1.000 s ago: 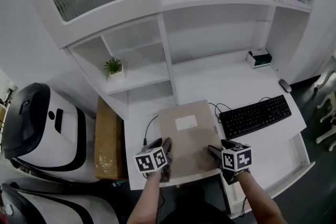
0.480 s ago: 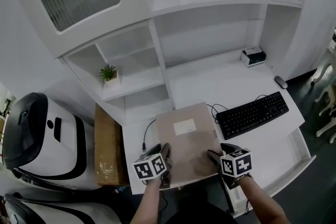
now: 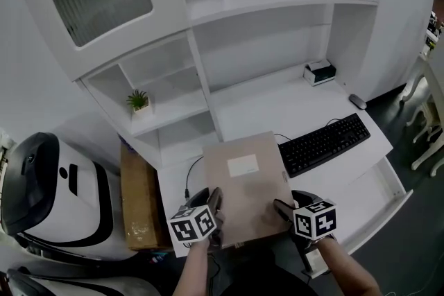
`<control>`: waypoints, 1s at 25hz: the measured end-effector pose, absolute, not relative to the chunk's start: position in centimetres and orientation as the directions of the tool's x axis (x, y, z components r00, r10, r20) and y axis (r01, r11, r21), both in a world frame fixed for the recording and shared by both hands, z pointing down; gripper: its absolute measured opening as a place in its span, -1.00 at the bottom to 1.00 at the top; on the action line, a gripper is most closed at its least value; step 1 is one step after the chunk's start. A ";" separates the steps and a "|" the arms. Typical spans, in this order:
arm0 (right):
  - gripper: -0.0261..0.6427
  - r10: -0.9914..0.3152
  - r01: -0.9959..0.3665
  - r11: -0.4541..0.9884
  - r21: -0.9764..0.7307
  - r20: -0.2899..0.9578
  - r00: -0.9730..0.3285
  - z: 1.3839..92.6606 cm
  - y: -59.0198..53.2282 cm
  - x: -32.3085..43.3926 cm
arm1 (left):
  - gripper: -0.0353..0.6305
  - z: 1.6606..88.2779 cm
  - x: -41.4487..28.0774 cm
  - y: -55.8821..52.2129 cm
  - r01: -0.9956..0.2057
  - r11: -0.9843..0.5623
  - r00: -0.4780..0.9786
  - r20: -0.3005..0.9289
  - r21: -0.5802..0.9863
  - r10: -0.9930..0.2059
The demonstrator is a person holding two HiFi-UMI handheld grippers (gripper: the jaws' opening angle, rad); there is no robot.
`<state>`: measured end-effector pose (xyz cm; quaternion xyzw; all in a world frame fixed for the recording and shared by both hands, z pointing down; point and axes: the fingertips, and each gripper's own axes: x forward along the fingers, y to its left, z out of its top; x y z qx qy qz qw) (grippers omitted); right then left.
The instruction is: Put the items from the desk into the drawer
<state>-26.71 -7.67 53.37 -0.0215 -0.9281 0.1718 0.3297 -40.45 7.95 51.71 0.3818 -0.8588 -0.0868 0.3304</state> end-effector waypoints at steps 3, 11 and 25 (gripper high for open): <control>-0.17 0.126 -0.105 0.934 -0.340 0.593 -0.795 52.7 -7.6 -25.3 | -0.47 50.7 -39.7 7.5 -0.631 0.668 -0.473 0.487 0.395 -0.734; -0.18 0.001 -0.207 0.931 -0.301 0.569 -0.823 50.9 -8.0 -20.8 | -0.48 49.5 -36.9 5.2 -0.711 0.578 -0.389 0.460 0.401 -0.798; -0.19 -0.253 -0.456 0.842 -0.288 0.536 -0.805 49.3 -11.4 -10.6 | -0.48 48.5 -29.9 -3.4 -0.848 0.349 -0.159 0.437 0.398 -0.885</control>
